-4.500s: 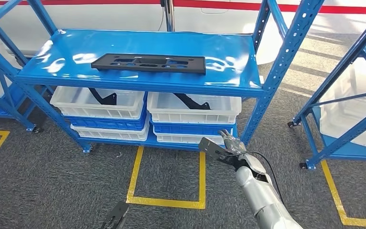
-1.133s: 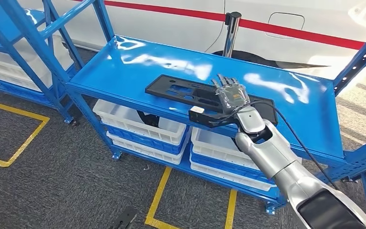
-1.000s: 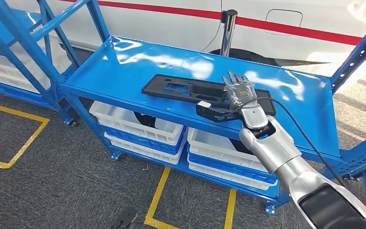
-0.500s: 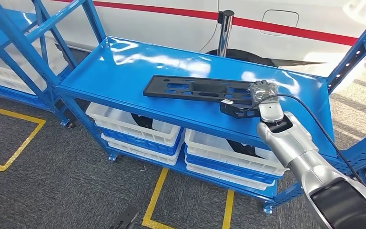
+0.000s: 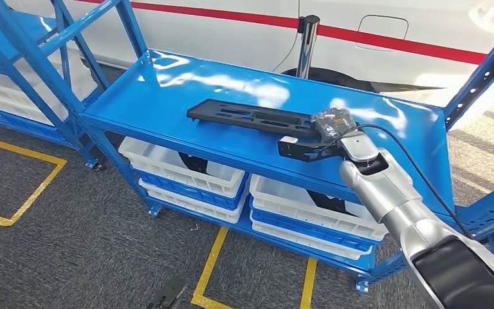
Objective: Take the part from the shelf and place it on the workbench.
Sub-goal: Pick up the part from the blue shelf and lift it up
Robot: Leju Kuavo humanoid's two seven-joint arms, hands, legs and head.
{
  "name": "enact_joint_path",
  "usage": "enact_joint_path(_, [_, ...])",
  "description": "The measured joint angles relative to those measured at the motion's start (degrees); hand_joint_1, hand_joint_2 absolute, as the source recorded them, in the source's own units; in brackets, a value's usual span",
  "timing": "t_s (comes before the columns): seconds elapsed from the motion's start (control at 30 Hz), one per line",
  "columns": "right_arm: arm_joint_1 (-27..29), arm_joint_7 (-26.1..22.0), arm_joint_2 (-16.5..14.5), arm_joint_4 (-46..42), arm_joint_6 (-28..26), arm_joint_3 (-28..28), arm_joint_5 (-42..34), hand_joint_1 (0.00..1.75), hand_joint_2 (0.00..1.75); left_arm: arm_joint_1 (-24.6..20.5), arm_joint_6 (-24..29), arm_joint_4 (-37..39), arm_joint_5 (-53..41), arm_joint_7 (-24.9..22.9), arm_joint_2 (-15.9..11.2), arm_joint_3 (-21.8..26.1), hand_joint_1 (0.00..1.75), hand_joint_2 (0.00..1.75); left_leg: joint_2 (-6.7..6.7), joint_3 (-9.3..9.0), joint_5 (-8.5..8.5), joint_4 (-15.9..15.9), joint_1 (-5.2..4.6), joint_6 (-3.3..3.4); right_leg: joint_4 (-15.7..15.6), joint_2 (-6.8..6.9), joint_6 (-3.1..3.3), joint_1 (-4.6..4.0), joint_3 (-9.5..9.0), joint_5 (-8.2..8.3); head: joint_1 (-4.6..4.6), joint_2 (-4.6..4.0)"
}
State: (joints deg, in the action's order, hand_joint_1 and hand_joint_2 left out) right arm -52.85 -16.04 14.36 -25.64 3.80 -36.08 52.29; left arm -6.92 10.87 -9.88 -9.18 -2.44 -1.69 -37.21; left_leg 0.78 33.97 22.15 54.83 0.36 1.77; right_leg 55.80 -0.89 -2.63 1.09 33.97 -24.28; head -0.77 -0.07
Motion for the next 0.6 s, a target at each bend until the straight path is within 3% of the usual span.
enact_joint_path(0.1, [-0.11,-3.56,-1.95,-0.94,2.84,0.4,-6.07,1.75,1.75,-0.02,-0.57,0.0,-0.07,0.01,-0.01,-0.01,0.0,0.0,-0.1,0.9,1.29,1.78,0.26,-0.7,0.0,0.12,1.07,0.13,0.09,0.19,-0.07,0.0])
enact_joint_path(0.2, [-0.67,-5.33,-4.38,-2.56,7.74,1.62,-14.61,1.75,1.75,-0.1,-1.13,0.0,0.04,0.2,0.01,-0.04,0.0,0.0,-0.34,5.88,6.68,13.01,0.42,-1.58,-0.03,0.11,1.68,0.13,0.09,0.24,-0.18,0.0])
enact_joint_path(0.23, [-0.97,-5.49,-5.19,-3.34,9.63,2.17,-18.2,1.75,1.75,-0.1,-1.24,0.0,0.18,0.39,0.01,-0.05,0.0,0.0,-0.38,7.66,8.06,16.88,0.45,-1.71,-0.03,0.02,1.74,0.06,0.08,0.22,-0.18,0.0])
enact_joint_path(0.27, [-1.3,-5.4,-5.89,-4.25,11.38,2.75,-21.91,1.75,1.75,-0.09,-1.34,0.0,0.39,0.63,0.01,-0.05,0.0,0.0,-0.38,8.47,8.35,18.57,0.43,-1.66,-0.02,-0.13,1.78,-0.02,0.05,0.21,-0.19,0.0])
enact_joint_path(0.3, [-1.7,-5.09,-6.5,-5.33,13.0,3.36,-25.81,1.75,1.75,-0.09,-1.42,0.0,0.66,0.88,0.01,-0.05,0.0,0.0,-0.38,8.13,7.52,17.79,0.38,-1.46,-0.02,-0.31,1.78,-0.09,0.01,0.2,-0.19,0.0])
enact_joint_path(0.4, [-2.93,-3.29,-7.85,-9.54,16.58,5.25,-38.47,1.75,1.75,-0.23,-1.51,0.0,1.63,1.66,-0.04,0.07,0.0,0.0,-0.44,2.08,1.9,5.26,-0.27,0.07,-0.03,-0.76,1.75,-0.31,-0.07,0.19,-0.19,0.0])
enact_joint_path(0.47, [-3.44,-1.57,-8.2,-12.54,17.71,6.67,-45.48,1.75,1.75,-0.34,-1.57,0.01,2.07,2.07,-0.09,0.33,0.0,0.87,-0.55,-0.34,0.48,0.3,-0.81,0.71,-0.05,-0.76,1.57,-0.36,0.01,0.18,-0.17,0.0])
enact_joint_path(0.53, [-3.64,0.23,-8.22,-15.62,18.36,7.87,-50.54,1.75,1.75,-0.33,-1.62,0.02,2.29,2.57,-0.08,0.73,0.0,1.75,-0.55,-0.51,0.36,-0.25,-0.93,0.83,-0.29,-0.61,1.09,-0.37,0.0,0.25,-0.16,0.0])
enact_joint_path(0.6, [-3.59,2.11,-7.95,-19.13,18.61,8.92,-56.79,1.75,1.75,-0.35,-1.62,0.02,2.57,3.9,-0.09,1.11,0.0,1.75,-0.45,-0.72,-0.21,-1.05,-0.64,1.2,0.65,-0.25,0.62,-0.44,0.37,-0.84,-0.13,0.0])
